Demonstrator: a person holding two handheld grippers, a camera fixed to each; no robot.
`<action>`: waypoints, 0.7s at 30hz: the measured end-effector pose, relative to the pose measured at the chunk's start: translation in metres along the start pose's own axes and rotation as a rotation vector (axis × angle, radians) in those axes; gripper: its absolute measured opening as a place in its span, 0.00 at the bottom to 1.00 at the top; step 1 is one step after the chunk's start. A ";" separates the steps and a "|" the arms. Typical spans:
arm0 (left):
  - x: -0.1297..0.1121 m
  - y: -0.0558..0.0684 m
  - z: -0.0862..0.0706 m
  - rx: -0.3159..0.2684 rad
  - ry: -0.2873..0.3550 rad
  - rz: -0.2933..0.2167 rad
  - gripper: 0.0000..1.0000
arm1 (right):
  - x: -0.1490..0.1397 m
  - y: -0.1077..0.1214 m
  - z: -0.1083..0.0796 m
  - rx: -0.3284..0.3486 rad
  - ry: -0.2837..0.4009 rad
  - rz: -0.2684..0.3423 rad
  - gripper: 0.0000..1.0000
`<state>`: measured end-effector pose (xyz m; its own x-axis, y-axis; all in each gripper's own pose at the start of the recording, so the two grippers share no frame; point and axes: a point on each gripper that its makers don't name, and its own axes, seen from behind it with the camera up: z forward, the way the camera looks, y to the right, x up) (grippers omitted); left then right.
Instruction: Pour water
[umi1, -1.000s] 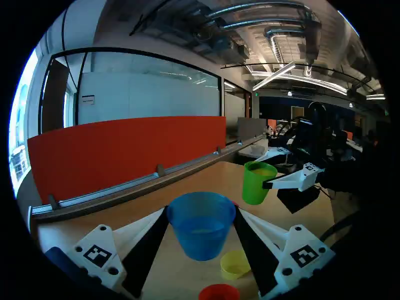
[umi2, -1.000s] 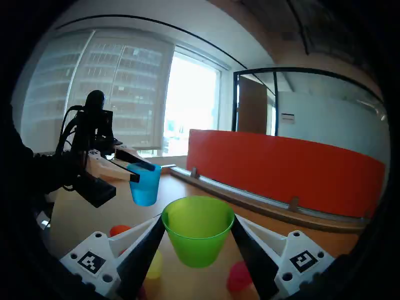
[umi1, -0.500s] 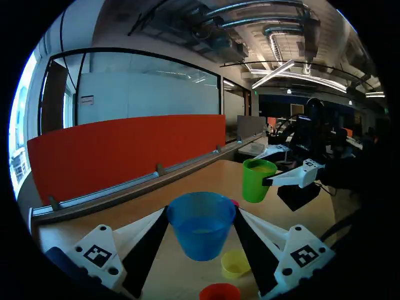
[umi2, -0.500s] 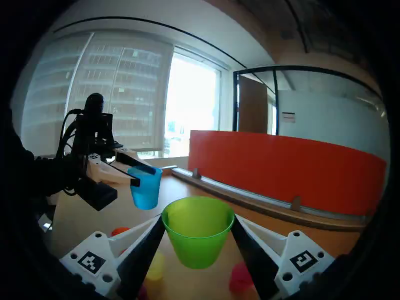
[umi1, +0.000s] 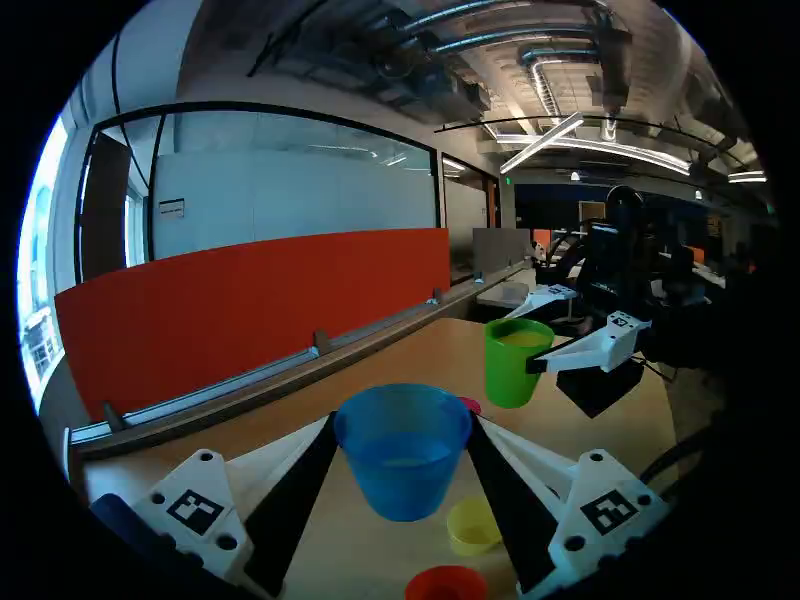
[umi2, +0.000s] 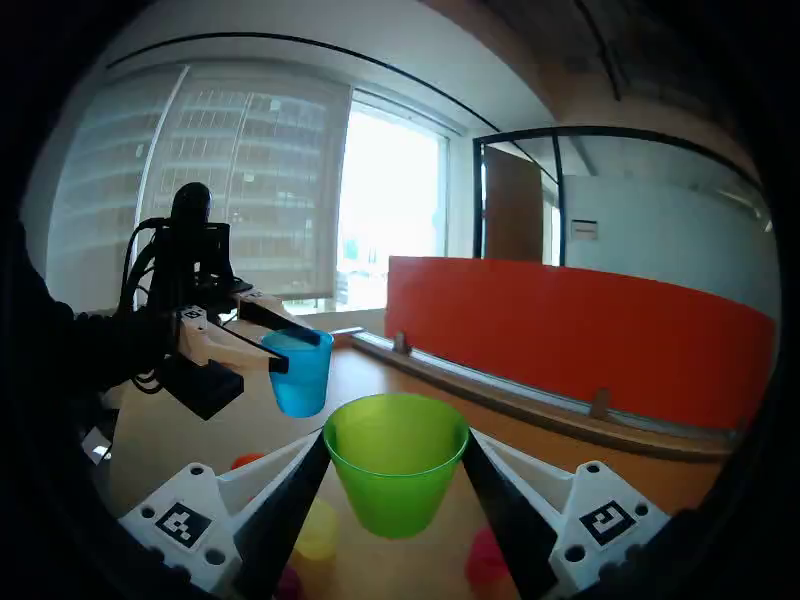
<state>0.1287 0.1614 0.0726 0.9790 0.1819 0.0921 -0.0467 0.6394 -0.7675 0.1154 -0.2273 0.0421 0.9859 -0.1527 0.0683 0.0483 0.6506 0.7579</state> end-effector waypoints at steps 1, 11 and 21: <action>0.000 0.000 0.000 0.000 -0.001 0.004 0.88 | -0.001 -0.001 0.000 0.003 -0.002 -0.002 0.93; 0.006 -0.002 -0.002 0.007 0.003 0.042 0.88 | -0.006 -0.011 0.003 0.036 -0.025 -0.020 0.93; 0.012 0.000 -0.002 0.009 0.015 0.129 0.88 | -0.012 -0.021 0.005 0.066 -0.045 -0.031 0.93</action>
<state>0.1411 0.1621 0.0720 0.9676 0.2521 -0.0163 -0.1740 0.6184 -0.7663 0.1020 -0.2428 0.0289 0.9758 -0.2064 0.0716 0.0669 0.5946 0.8012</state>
